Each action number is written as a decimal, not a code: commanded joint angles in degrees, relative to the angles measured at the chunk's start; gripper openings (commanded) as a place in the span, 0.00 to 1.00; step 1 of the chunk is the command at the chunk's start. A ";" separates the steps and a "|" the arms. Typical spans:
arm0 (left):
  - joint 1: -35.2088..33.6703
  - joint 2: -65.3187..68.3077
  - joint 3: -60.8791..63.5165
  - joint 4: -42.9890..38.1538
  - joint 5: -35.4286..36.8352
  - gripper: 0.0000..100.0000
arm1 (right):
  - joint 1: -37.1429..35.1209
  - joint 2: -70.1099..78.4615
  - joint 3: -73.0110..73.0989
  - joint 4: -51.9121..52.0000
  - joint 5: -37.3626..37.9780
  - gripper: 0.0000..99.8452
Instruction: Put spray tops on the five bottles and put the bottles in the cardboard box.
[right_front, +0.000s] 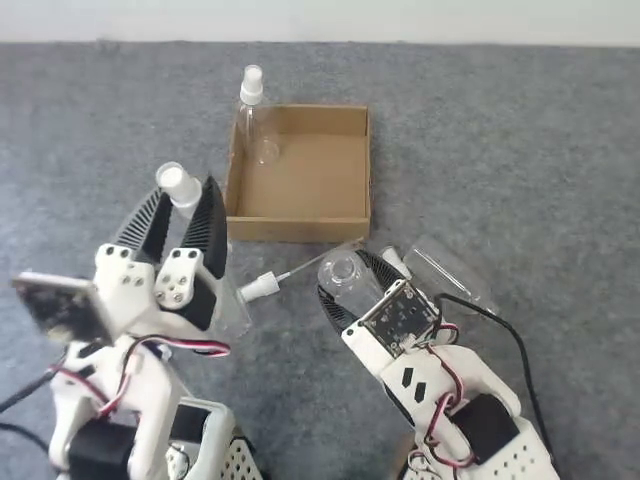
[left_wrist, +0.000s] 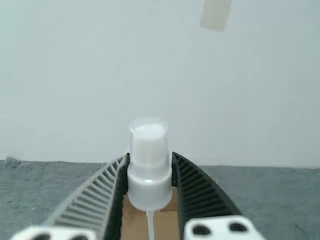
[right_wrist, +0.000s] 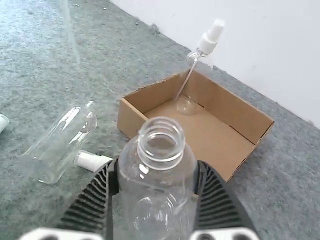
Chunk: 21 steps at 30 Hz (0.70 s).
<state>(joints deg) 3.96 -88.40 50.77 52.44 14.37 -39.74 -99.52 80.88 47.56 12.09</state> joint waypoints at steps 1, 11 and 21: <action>0.00 -0.53 -1.19 -3.78 3.16 0.01 | -1.71 -0.13 -1.05 0.22 0.44 0.01; 3.87 -0.53 -0.75 -4.31 9.76 0.01 | -1.89 13.49 -5.71 -0.13 0.00 0.01; 8.79 -0.62 2.15 -4.40 9.93 0.01 | -7.43 19.56 -5.89 -3.74 0.00 0.01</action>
<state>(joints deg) 10.64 -88.48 52.70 49.89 23.52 -45.36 -80.79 78.59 46.15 12.09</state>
